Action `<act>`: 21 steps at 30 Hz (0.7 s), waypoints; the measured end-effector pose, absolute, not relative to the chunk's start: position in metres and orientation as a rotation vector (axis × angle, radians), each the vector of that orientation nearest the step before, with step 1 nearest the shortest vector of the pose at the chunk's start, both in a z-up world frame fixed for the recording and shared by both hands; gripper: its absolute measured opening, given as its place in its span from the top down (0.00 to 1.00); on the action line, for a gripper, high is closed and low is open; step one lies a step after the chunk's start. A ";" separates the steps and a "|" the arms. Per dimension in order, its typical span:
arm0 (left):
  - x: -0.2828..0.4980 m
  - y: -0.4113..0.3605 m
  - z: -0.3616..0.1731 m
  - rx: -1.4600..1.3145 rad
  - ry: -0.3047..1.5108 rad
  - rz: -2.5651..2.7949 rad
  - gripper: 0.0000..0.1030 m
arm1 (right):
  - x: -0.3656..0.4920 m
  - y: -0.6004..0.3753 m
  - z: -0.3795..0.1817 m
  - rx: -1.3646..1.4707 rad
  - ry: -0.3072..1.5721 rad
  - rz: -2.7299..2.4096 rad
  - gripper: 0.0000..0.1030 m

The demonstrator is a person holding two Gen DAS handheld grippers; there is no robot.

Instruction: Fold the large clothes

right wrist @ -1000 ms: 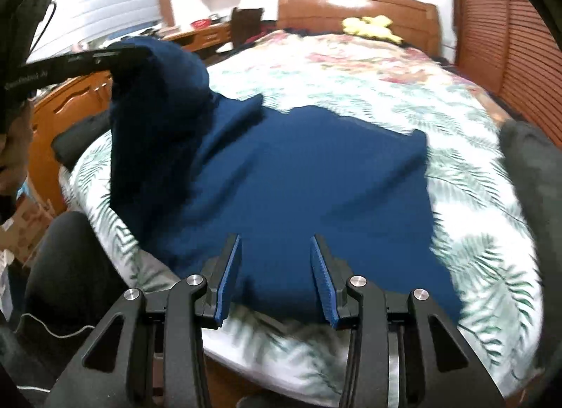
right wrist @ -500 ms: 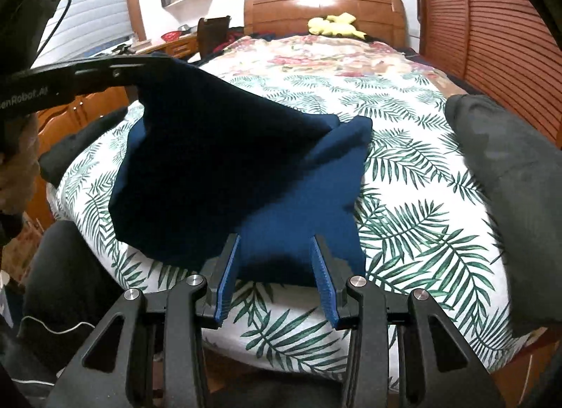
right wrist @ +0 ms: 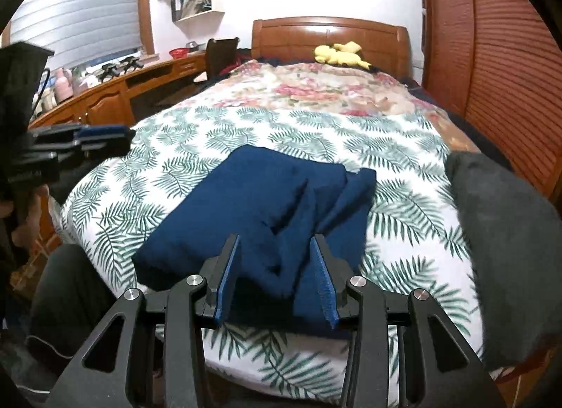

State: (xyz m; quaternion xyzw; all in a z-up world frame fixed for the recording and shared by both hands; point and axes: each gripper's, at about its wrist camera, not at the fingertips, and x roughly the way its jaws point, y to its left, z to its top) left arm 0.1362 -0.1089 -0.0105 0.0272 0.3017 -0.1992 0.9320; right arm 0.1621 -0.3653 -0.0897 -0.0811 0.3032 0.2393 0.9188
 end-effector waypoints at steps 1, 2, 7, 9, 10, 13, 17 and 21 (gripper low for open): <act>0.137 -0.105 -0.014 0.052 0.620 -0.402 0.66 | 0.167 -0.359 -0.092 -0.170 0.634 0.497 0.60; 0.136 -0.099 -0.018 0.047 0.624 -0.390 0.66 | 0.170 -0.353 -0.096 -0.173 0.642 0.500 0.60; 0.134 -0.078 -0.033 0.033 0.622 -0.337 0.65 | 0.186 -0.330 -0.113 -0.181 0.679 0.506 0.60; 0.132 -0.069 -0.040 0.023 0.624 -0.329 0.65 | 0.192 -0.324 -0.120 -0.178 0.697 0.504 0.56; 0.132 -0.065 -0.044 0.020 0.627 -0.324 0.64 | 0.195 -0.323 -0.122 -0.179 0.703 0.499 0.55; 0.131 -0.056 -0.055 0.013 0.637 -0.314 0.64 | 0.204 -0.320 -0.131 -0.180 0.729 0.480 0.52; 0.131 -0.046 -0.071 -0.007 0.659 -0.310 0.64 | 0.217 -0.323 -0.142 -0.146 0.778 0.460 0.48; 0.129 -0.037 -0.088 -0.039 0.679 -0.308 0.64 | 0.226 -0.328 -0.150 -0.087 0.833 0.462 0.47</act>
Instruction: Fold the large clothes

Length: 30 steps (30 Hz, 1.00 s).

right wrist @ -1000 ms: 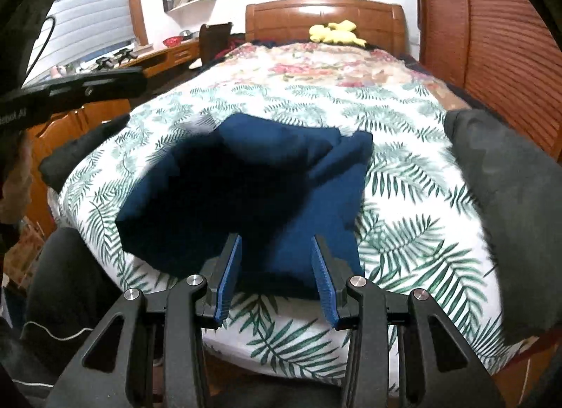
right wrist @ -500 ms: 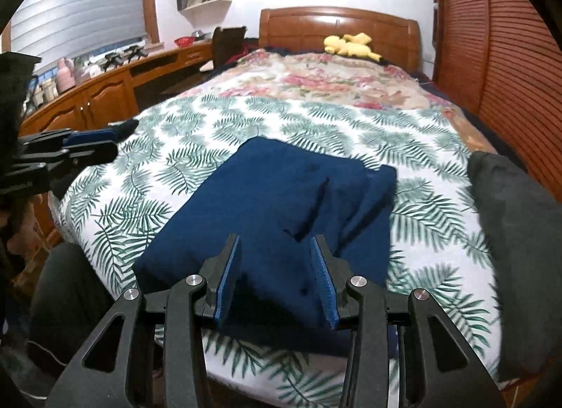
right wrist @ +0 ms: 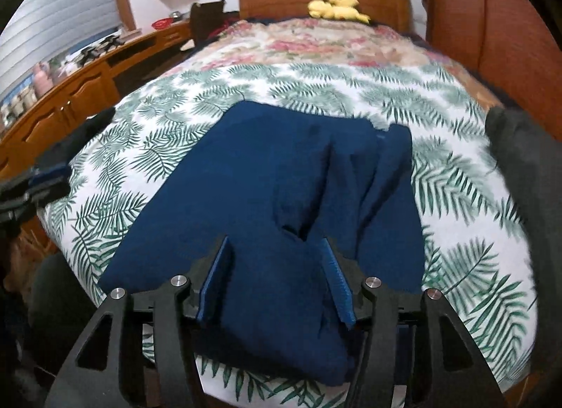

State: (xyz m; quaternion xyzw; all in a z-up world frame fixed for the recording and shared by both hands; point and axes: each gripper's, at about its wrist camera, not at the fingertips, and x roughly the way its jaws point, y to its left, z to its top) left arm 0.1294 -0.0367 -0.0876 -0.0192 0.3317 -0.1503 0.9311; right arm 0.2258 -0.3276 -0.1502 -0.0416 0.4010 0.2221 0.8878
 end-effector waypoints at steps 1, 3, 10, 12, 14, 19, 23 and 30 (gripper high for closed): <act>0.129 -0.034 -0.091 -0.048 0.682 -0.302 0.64 | 0.227 -0.328 -0.153 -0.074 0.847 0.467 0.47; 0.128 -0.030 -0.098 -0.060 0.690 -0.293 0.64 | 0.228 -0.326 -0.157 -0.070 0.865 0.468 0.47; 0.125 -0.018 -0.110 -0.091 0.709 -0.278 0.63 | 0.228 -0.328 -0.162 -0.057 0.885 0.475 0.47; 0.123 -0.019 -0.110 -0.093 0.706 -0.281 0.63 | 0.227 -0.334 -0.159 -0.025 0.888 0.481 0.47; 0.121 -0.020 -0.110 -0.092 0.705 -0.284 0.63 | 0.224 -0.338 -0.159 -0.019 0.892 0.484 0.47; 0.120 -0.023 -0.110 -0.097 0.703 -0.290 0.63 | 0.220 -0.342 -0.160 0.001 0.903 0.506 0.52; 0.122 -0.028 -0.109 -0.092 0.706 -0.300 0.63 | 0.214 -0.338 -0.150 -0.020 0.861 0.568 0.83; 0.130 -0.047 -0.103 -0.074 0.701 -0.351 0.63 | 0.198 -0.364 -0.086 -0.053 0.647 0.496 0.91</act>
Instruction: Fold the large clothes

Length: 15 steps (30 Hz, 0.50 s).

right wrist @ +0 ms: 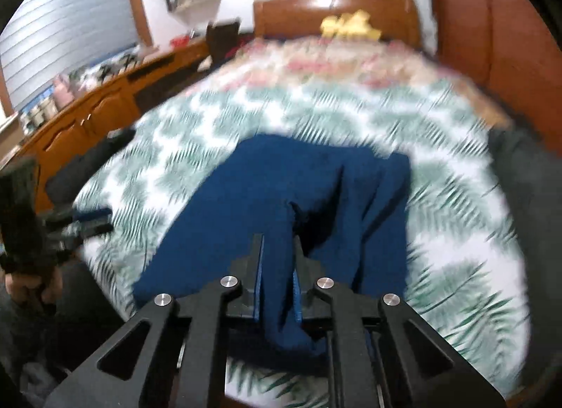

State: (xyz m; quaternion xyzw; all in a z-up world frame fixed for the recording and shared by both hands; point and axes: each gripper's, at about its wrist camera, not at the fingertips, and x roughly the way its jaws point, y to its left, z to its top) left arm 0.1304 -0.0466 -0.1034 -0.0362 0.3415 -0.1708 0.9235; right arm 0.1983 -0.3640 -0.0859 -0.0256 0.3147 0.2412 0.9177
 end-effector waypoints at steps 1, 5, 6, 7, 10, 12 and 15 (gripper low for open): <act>0.132 -0.048 -0.104 -0.077 0.702 -0.358 0.63 | 0.198 -0.371 -0.078 -0.044 0.629 0.483 0.91; 0.138 -0.057 -0.106 -0.077 0.708 -0.391 0.63 | 0.192 -0.400 -0.077 -0.049 0.636 0.386 0.91; 0.140 -0.060 -0.106 -0.073 0.709 -0.400 0.63 | 0.197 -0.405 -0.091 -0.049 0.696 0.370 0.91; 0.141 -0.062 -0.106 -0.070 0.710 -0.405 0.63 | 0.200 -0.406 -0.101 -0.046 0.735 0.364 0.90; 0.144 -0.068 -0.105 -0.061 0.708 -0.420 0.63 | 0.203 -0.403 -0.126 -0.047 0.809 0.334 0.83; 0.144 -0.071 -0.105 -0.059 0.708 -0.428 0.63 | 0.200 -0.400 -0.126 -0.064 0.793 0.300 0.77; 0.144 -0.075 -0.104 -0.048 0.709 -0.436 0.63 | 0.193 -0.393 -0.113 -0.116 0.728 0.256 0.69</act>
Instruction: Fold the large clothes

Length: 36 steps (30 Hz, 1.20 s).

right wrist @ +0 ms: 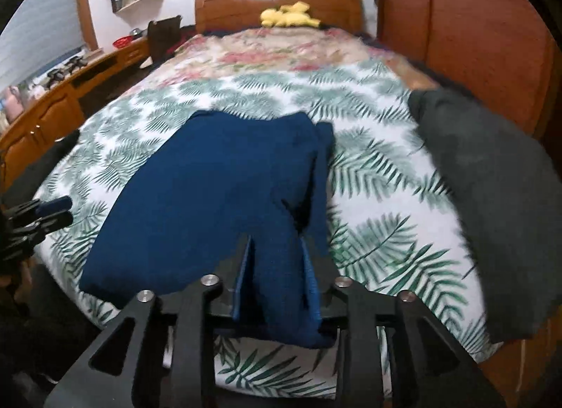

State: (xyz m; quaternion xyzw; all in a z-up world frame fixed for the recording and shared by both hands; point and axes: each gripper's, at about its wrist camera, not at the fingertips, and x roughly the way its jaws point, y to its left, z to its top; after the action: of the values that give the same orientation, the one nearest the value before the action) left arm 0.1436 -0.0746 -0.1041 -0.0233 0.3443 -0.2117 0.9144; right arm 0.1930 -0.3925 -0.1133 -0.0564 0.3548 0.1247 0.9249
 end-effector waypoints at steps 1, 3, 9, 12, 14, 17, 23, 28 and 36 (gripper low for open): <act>0.144 -0.075 -0.104 -0.047 0.708 -0.436 0.63 | 0.191 -0.389 -0.109 -0.127 0.709 0.258 0.68; 0.144 -0.075 -0.104 -0.050 0.707 -0.437 0.63 | 0.185 -0.381 -0.101 -0.149 0.670 0.272 0.65; 0.144 -0.071 -0.101 -0.049 0.701 -0.421 0.62 | 0.180 -0.336 -0.103 -0.195 0.668 0.412 0.64; 0.143 -0.068 -0.099 -0.048 0.699 -0.416 0.62 | 0.181 -0.318 -0.118 -0.210 0.698 0.446 0.64; 0.142 -0.067 -0.098 -0.046 0.696 -0.413 0.62 | 0.181 -0.311 -0.130 -0.237 0.716 0.443 0.64; 0.143 -0.066 -0.097 -0.045 0.692 -0.415 0.62 | 0.185 -0.311 -0.155 -0.242 0.764 0.437 0.64; 0.158 -0.070 -0.095 -0.021 0.694 -0.422 0.62 | 0.189 -0.316 -0.181 -0.251 0.808 0.419 0.64; 0.180 -0.077 -0.094 0.006 0.696 -0.432 0.62 | 0.180 -0.328 -0.160 -0.242 0.773 0.380 0.64; 0.224 -0.095 -0.097 0.022 0.713 -0.471 0.61 | 0.175 -0.385 -0.141 -0.212 0.700 0.226 0.63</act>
State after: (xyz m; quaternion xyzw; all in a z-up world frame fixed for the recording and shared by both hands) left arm 0.2235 -0.0950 -0.0967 0.0107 0.3459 -0.2282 0.9100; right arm 0.1746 -0.3854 -0.1411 -0.1035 0.3416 0.1104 0.9276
